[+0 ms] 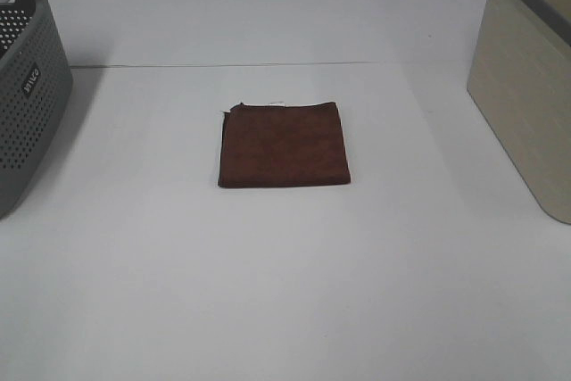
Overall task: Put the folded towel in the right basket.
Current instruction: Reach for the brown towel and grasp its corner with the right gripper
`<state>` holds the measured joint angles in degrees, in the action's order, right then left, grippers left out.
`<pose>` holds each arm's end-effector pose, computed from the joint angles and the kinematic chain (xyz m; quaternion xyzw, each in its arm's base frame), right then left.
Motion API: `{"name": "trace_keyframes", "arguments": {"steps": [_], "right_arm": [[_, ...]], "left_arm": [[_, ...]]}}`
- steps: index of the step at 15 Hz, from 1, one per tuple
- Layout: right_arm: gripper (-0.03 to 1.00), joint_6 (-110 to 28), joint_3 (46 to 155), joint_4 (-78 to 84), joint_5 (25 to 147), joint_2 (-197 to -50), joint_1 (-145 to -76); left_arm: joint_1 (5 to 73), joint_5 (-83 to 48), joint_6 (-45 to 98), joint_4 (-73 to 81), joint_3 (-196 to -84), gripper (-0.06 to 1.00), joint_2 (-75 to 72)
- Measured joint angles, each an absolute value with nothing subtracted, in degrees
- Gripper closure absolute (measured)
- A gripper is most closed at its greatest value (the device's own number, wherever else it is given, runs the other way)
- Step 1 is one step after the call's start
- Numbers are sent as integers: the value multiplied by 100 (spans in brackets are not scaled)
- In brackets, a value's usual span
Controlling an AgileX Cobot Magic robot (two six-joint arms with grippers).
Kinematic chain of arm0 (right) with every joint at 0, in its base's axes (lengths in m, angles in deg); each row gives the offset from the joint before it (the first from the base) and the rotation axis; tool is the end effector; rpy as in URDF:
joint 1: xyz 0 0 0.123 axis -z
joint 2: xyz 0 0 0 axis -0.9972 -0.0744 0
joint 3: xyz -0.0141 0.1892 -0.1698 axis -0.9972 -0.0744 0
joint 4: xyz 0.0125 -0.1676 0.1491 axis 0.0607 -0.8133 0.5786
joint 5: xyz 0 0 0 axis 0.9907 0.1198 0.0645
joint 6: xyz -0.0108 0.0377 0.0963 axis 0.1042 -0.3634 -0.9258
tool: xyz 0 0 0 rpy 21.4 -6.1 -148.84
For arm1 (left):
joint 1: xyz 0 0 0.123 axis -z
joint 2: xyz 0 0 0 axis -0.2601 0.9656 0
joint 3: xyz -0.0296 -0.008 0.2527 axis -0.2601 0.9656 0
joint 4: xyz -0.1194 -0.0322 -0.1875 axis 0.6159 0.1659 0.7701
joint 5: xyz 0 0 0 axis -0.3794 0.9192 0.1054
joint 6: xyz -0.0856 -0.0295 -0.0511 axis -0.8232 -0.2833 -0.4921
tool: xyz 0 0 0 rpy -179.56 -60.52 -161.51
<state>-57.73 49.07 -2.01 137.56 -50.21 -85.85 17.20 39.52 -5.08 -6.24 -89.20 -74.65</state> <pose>0.0118 0.0041 0.2588 -0.0475 0.8505 -0.0055 0.5238 0.0119 -0.0057 0.2599 0.0327 0.8489 -0.0285 0.5268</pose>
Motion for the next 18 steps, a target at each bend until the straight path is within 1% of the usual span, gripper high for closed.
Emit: {"name": "trace_keyframes", "arguments": {"steps": [18], "right_arm": [[21, -5773, 4907, -201, 13756, -5021, -8585]], "left_arm": [[1720, 3952, -508, -624, -8920, 7, -7465]]}}
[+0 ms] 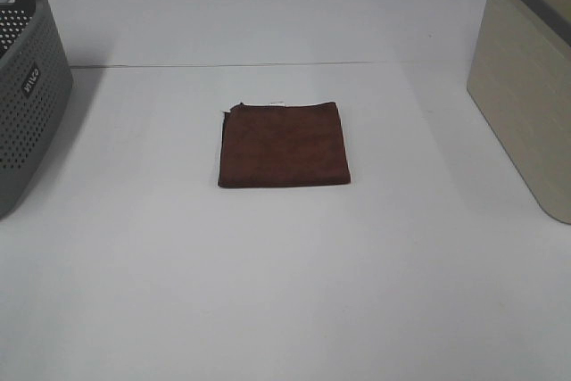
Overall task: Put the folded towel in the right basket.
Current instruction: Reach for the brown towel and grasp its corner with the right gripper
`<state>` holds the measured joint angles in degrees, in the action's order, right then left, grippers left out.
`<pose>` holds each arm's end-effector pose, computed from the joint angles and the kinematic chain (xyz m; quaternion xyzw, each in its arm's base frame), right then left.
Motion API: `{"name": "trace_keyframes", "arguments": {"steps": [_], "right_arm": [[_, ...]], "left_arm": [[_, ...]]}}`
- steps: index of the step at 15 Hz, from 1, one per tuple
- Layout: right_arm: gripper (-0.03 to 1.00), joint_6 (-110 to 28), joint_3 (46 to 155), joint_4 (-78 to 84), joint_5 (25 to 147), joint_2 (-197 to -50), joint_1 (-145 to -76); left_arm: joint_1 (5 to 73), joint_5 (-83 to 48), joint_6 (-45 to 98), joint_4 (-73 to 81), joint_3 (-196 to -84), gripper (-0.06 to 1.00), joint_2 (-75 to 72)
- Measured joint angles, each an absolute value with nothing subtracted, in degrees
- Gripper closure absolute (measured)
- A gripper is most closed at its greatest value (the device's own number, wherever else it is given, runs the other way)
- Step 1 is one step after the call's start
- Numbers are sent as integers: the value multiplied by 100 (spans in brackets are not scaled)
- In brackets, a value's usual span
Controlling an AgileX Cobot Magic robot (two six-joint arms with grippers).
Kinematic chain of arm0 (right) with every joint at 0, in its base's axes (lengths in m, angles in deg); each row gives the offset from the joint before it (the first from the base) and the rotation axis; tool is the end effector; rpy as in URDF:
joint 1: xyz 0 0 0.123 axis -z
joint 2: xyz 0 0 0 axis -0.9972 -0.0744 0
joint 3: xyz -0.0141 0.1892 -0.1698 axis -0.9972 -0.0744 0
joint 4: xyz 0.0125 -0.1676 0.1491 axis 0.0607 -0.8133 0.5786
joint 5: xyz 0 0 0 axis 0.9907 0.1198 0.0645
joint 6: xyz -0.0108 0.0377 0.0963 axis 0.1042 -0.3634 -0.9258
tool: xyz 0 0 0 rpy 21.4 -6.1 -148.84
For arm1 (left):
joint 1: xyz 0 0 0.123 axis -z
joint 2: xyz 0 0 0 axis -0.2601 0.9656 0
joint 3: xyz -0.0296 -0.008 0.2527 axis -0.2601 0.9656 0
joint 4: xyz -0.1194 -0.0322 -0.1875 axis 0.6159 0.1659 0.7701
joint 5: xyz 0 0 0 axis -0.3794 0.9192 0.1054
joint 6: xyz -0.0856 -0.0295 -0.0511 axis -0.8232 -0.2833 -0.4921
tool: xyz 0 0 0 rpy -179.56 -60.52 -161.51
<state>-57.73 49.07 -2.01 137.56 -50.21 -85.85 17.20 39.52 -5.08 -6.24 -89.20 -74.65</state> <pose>0.0118 0.0041 0.2588 -0.0475 0.8505 -0.0055 0.5238 0.0119 -0.0057 0.2599 0.0327 0.8489 -0.0285 0.5268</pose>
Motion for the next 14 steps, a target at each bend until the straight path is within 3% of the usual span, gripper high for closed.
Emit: {"name": "trace_keyframes", "arguments": {"steps": [14], "right_arm": [[21, -5773, 4907, -201, 13756, -5021, -8585]], "left_arm": [[1720, 3952, -508, -624, -8920, 7, -7465]]}}
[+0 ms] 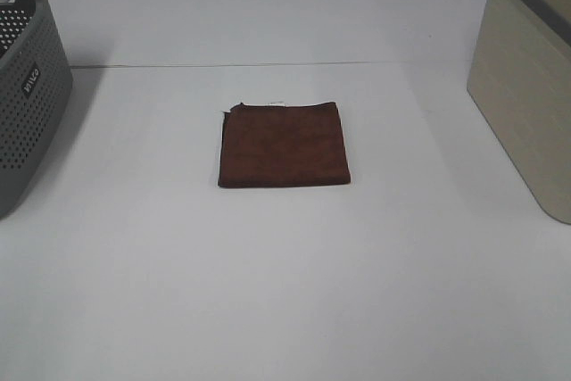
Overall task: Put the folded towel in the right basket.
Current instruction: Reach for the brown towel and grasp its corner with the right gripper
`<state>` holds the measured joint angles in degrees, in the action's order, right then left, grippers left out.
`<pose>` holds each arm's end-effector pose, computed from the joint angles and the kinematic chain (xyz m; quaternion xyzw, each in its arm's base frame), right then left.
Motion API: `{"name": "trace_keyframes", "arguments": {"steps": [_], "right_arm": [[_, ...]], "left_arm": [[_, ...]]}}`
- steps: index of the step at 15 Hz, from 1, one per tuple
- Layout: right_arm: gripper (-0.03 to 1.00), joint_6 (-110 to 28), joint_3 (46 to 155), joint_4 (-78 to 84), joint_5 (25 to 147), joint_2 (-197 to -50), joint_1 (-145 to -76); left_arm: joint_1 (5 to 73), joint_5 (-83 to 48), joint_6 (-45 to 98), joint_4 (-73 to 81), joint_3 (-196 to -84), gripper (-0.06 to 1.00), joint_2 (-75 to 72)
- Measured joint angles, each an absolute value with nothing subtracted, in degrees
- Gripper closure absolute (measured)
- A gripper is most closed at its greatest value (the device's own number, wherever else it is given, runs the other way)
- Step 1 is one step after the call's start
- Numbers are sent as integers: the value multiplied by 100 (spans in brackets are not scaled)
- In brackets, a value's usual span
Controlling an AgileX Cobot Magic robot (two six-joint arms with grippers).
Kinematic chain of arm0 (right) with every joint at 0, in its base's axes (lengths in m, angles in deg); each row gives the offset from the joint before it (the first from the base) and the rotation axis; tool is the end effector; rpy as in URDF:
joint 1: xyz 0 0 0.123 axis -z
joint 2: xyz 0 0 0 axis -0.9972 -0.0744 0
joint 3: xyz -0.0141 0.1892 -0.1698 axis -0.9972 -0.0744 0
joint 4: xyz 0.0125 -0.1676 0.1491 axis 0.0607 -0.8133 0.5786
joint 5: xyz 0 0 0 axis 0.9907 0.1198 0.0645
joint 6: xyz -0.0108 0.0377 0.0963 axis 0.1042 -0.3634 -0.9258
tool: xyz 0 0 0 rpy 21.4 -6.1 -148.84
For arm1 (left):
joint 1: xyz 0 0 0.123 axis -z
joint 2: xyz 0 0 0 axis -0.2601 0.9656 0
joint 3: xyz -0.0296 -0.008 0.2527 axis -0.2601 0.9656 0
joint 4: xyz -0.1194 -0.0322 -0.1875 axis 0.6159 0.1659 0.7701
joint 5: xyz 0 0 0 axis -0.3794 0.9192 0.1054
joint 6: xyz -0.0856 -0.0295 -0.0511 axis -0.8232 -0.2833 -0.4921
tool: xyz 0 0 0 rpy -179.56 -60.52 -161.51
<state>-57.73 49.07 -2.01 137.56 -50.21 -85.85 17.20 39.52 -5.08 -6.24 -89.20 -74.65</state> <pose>0.0118 0.0041 0.2588 -0.0475 0.8505 -0.0055 0.5238 0.0119 -0.0057 0.2599 0.0327 0.8489 -0.0285 0.5268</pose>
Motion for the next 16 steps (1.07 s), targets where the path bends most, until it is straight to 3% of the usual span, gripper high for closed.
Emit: {"name": "trace_keyframes", "arguments": {"steps": [16], "right_arm": [[21, -5773, 4907, -201, 13756, -5021, -8585]], "left_arm": [[1720, 3952, -508, -624, -8920, 7, -7465]]}}
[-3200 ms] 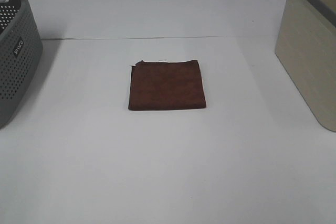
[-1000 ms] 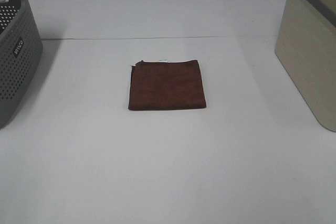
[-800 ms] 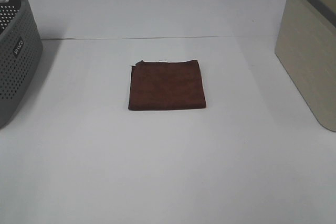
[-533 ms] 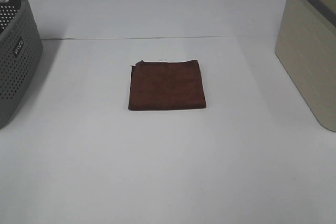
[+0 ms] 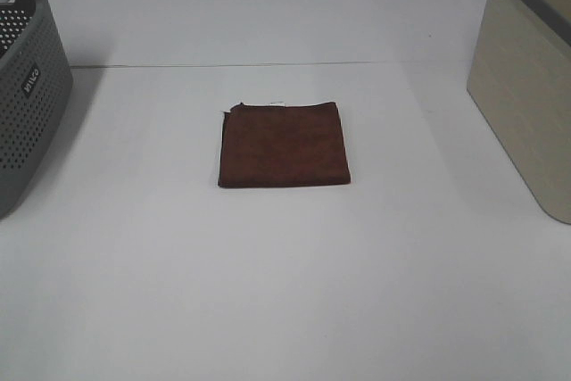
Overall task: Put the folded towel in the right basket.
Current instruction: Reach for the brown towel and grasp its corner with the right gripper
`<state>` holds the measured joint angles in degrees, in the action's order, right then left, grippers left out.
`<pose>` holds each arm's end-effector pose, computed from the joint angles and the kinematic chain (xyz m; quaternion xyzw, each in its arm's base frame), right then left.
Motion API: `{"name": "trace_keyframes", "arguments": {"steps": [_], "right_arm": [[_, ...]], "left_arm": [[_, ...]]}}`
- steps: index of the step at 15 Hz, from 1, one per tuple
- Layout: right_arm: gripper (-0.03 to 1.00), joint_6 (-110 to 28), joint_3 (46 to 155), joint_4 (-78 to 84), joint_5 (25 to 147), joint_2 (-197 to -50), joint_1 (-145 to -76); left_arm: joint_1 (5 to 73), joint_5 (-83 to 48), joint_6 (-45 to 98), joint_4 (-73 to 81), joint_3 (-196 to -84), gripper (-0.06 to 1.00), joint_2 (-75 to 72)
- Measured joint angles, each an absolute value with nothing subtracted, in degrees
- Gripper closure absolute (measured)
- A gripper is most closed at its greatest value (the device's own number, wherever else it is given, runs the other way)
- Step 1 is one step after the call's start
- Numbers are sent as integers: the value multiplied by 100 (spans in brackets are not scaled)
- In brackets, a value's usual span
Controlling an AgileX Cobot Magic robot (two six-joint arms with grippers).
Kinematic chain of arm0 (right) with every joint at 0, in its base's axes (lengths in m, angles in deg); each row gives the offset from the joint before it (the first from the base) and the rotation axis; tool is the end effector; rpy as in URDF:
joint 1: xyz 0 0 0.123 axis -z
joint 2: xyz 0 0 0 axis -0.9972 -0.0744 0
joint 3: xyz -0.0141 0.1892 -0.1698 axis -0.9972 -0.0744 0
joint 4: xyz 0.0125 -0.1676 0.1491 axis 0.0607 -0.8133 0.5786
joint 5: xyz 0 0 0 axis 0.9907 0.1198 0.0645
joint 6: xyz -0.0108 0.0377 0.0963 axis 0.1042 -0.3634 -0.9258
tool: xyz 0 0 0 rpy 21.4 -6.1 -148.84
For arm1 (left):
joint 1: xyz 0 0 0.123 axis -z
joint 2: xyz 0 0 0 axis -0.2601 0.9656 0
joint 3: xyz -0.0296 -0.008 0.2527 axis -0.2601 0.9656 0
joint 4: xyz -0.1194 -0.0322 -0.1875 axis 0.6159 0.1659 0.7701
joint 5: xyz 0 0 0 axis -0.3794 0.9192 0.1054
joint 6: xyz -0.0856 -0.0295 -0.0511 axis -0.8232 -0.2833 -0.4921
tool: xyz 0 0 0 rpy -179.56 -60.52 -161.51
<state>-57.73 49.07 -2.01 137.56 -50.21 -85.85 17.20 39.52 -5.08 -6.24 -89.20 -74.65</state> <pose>0.0118 0.0041 0.2588 -0.0475 0.8505 -0.0055 0.5238 0.0119 -0.0057 0.2599 0.0327 0.8489 -0.0285 0.5268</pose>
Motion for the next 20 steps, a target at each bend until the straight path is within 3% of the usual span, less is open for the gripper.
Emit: {"name": "trace_keyframes", "arguments": {"steps": [8, 12, 20], "right_arm": [[21, -5773, 5004, -201, 13607, -5370, -8585], [21, -5773, 5623, -64, 12999, -7037, -8585], [21, -5613, 7668, 721, 12919, -10819, -8585]], "left_arm": [[1720, 3952, -508, -624, -8920, 7, -7465], [1720, 3952, -508, -624, -8920, 7, -7465], [1720, 3952, -508, -624, -8920, 7, -7465]]}}
